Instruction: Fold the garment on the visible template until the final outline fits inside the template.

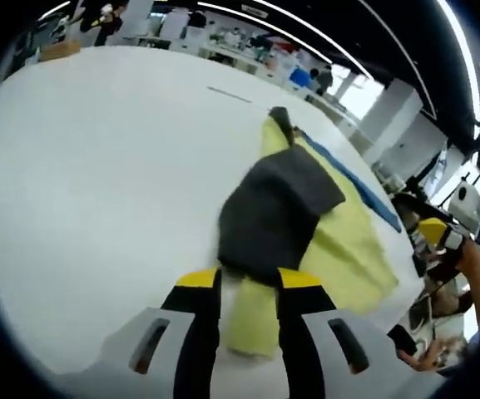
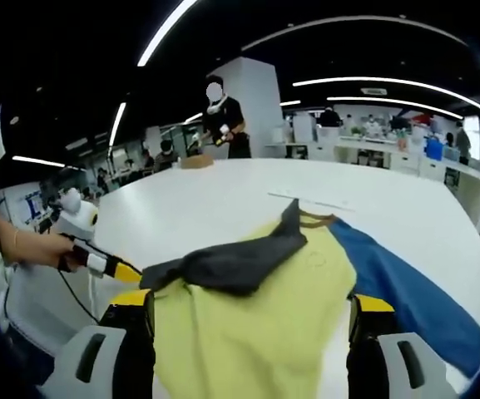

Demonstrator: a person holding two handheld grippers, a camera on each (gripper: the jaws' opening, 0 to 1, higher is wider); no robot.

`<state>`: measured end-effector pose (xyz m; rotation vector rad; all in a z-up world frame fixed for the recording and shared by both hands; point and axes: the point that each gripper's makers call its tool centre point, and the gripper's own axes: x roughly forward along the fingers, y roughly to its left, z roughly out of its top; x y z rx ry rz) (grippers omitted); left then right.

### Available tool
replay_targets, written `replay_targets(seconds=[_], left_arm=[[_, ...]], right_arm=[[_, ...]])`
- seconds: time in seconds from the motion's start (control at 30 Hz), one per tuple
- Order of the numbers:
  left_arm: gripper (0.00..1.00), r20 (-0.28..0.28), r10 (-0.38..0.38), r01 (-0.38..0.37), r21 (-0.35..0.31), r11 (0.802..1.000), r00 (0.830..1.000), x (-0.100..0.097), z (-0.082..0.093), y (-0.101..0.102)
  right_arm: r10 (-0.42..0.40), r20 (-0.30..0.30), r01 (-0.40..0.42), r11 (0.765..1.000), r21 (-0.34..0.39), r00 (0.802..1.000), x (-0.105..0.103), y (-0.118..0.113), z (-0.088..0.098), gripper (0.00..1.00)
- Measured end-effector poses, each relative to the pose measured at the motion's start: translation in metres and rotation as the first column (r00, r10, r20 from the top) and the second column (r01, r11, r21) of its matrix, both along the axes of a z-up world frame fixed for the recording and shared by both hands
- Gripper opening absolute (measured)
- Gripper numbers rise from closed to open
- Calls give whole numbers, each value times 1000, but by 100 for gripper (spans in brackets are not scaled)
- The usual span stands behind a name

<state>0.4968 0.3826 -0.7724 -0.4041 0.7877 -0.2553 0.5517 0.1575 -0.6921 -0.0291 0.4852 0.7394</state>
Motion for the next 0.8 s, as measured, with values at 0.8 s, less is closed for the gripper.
replay_targets(seconds=[0.8], left_arm=[[0, 58, -6, 6, 5, 1000, 998, 22, 10, 8]], right_arm=[[-13, -19, 13, 1000, -20, 1000, -7, -9, -7, 95]])
